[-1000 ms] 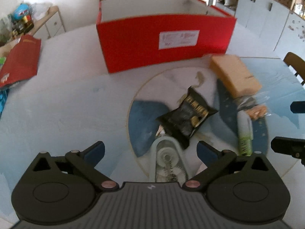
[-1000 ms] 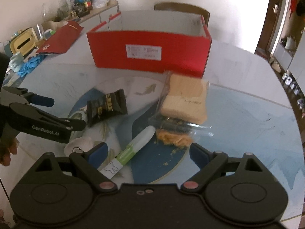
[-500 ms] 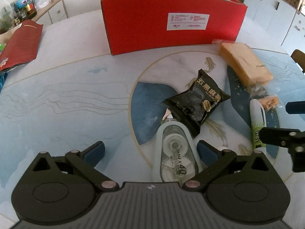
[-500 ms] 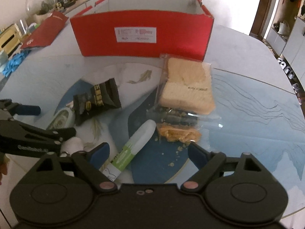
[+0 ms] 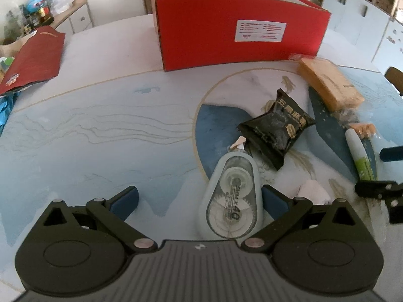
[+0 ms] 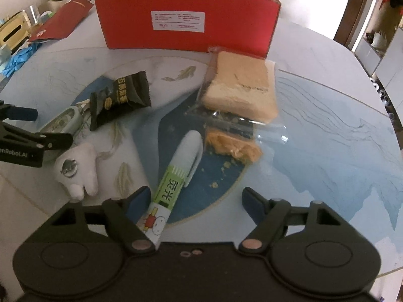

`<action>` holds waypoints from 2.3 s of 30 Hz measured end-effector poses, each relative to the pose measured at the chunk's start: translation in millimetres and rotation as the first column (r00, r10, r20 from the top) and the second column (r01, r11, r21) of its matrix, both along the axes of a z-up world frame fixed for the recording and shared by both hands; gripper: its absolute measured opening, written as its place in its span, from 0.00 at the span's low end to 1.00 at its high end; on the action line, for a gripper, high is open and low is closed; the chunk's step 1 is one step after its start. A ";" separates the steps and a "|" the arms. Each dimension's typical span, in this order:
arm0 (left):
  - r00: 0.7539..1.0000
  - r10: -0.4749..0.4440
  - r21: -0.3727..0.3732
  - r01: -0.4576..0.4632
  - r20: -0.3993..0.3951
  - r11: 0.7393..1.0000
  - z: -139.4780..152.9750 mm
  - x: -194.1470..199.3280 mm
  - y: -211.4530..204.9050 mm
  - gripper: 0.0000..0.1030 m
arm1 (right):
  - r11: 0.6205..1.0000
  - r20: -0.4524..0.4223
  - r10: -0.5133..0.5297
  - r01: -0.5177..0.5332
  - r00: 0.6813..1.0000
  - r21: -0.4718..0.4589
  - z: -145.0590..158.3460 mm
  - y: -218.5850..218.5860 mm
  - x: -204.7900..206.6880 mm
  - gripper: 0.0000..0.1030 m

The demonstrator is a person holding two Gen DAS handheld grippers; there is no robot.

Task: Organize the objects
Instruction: 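Grasp the clear correction-tape dispenser with the left gripper while the right grasps the green-white glue stick, then lift both held items and carry them over the red box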

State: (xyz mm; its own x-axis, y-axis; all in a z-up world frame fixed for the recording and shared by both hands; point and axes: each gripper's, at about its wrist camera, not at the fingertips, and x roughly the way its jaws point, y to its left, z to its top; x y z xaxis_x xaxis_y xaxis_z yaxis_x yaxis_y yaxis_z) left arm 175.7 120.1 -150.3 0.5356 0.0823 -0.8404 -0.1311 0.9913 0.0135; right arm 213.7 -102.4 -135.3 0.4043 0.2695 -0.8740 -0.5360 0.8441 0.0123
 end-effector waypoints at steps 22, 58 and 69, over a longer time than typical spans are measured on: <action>0.990 -0.140 0.001 0.140 0.025 0.990 10.7 -7.5 -19.2 0.48 | 0.998 0.022 0.028 -0.030 0.999 0.056 8.6 -1.3 -18.0 0.18; 0.979 -0.090 -0.179 0.123 0.182 0.976 86.8 -16.5 -24.2 0.47 | 0.965 0.088 -0.009 -0.014 0.996 0.261 96.8 -17.4 -10.6 0.16; 0.959 -0.115 -0.135 0.154 0.260 0.979 127.5 24.1 -17.8 0.47 | 0.958 0.192 -0.026 -0.031 0.981 0.286 146.2 -6.7 45.6 0.16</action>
